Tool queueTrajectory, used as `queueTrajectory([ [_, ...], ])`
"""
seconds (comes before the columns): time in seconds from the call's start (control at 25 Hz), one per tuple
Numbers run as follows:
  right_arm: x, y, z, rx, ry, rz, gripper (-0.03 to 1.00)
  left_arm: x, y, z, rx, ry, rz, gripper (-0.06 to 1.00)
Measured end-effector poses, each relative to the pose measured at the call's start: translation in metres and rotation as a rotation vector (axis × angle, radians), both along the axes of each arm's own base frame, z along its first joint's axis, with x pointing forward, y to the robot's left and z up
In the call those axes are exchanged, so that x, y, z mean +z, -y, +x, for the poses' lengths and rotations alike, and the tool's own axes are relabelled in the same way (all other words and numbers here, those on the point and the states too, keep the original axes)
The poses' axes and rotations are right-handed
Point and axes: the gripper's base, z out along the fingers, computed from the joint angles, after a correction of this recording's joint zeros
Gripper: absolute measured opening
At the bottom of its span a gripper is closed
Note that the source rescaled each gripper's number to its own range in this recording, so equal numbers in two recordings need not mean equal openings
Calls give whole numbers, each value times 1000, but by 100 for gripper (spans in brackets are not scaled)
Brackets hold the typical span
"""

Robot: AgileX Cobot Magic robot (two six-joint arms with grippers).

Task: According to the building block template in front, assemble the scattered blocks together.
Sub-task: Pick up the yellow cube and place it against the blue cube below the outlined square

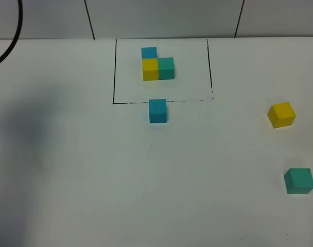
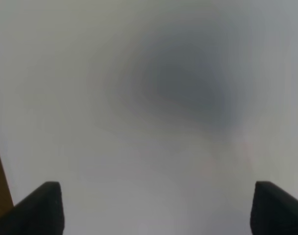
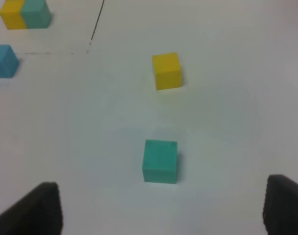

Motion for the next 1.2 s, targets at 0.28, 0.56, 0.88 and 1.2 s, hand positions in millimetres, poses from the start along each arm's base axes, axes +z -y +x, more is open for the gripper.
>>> queueTrajectory([
  [0.28, 0, 0, 0, 0, 0, 0, 67, 24, -4, -103, 71, 164, -14, 91],
  [0.56, 0, 0, 0, 0, 0, 0, 67, 19, -6, -193, 91, 375, -41, 91],
  [0.88, 0, 0, 0, 0, 0, 0, 67, -18, -2, -259, 78, 503, -109, 91],
  [1.2, 0, 0, 0, 0, 0, 0, 67, -63, 1, -292, 62, 567, -160, 91],
])
